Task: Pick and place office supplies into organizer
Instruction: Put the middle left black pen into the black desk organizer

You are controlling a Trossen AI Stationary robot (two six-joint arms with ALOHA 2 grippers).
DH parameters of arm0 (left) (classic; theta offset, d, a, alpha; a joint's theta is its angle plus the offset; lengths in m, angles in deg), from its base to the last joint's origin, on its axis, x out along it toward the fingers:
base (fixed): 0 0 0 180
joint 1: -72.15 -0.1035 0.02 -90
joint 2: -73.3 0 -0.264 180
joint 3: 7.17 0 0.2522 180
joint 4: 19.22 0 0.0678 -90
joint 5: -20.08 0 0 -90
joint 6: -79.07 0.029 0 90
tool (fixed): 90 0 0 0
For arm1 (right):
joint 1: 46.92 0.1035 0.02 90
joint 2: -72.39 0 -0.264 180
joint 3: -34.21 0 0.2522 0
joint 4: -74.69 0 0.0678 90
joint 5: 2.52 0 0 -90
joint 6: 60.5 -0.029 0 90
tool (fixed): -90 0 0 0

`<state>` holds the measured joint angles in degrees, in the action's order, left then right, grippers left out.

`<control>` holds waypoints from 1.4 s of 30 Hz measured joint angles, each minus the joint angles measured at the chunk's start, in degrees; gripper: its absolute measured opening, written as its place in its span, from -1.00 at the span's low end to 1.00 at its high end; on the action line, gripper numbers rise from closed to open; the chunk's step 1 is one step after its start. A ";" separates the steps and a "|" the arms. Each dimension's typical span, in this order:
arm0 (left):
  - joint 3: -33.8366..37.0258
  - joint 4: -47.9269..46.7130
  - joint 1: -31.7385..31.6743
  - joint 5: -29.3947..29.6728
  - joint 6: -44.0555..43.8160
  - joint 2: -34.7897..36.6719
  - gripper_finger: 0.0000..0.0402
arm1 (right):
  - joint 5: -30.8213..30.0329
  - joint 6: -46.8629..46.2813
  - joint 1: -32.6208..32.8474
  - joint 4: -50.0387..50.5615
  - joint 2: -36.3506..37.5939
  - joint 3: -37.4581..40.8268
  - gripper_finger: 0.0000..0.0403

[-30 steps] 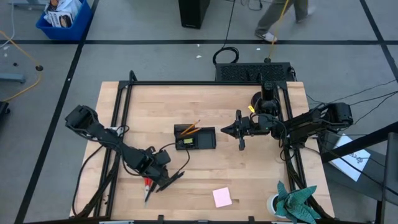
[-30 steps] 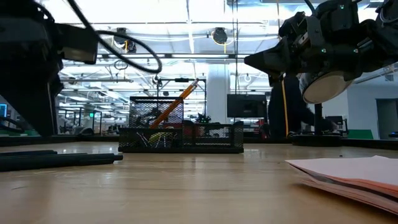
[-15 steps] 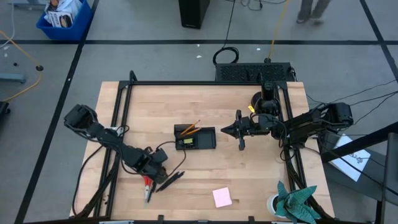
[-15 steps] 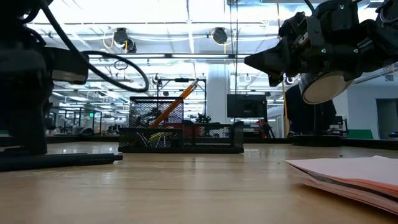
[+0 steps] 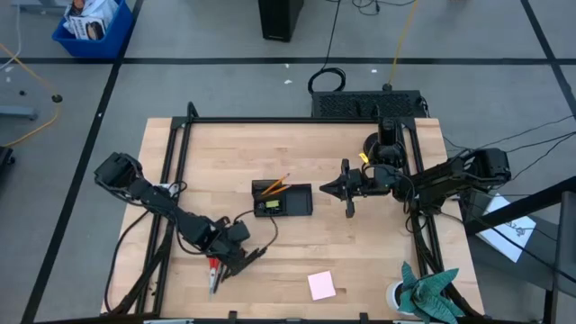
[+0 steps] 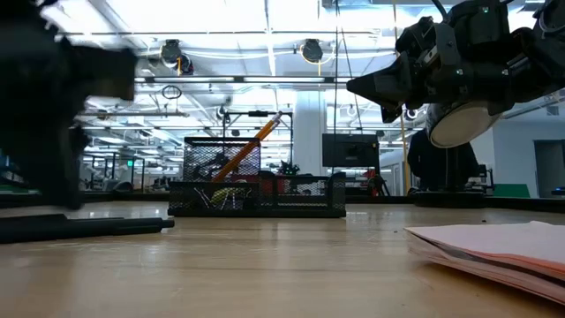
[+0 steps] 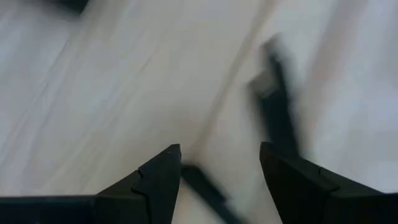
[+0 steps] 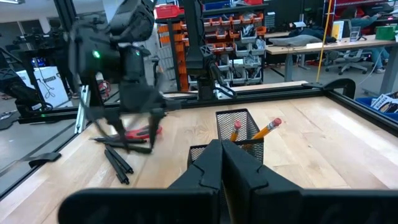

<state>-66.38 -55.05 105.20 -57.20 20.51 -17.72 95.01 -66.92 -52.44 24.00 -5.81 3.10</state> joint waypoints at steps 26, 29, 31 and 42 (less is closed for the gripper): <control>-4.36 -10.30 2.30 -7.87 -9.41 -7.57 0.11 | 0.00 0.00 0.00 -0.02 0.01 0.00 -1.00; -4.44 -10.27 2.30 -7.34 -9.47 -8.31 0.11 | 0.00 0.00 0.00 -0.01 0.00 0.00 -1.00; -4.44 -10.27 2.36 -6.70 -9.52 -8.44 0.07 | 0.00 0.00 0.00 0.00 0.00 0.00 -1.00; -4.19 -7.41 2.39 -6.18 -7.41 -8.59 -0.83 | 0.00 0.00 0.00 0.00 0.00 0.00 -1.00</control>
<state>-70.57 -62.45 107.59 -63.38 13.10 -26.31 95.01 -66.92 -52.44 24.01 -5.81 3.10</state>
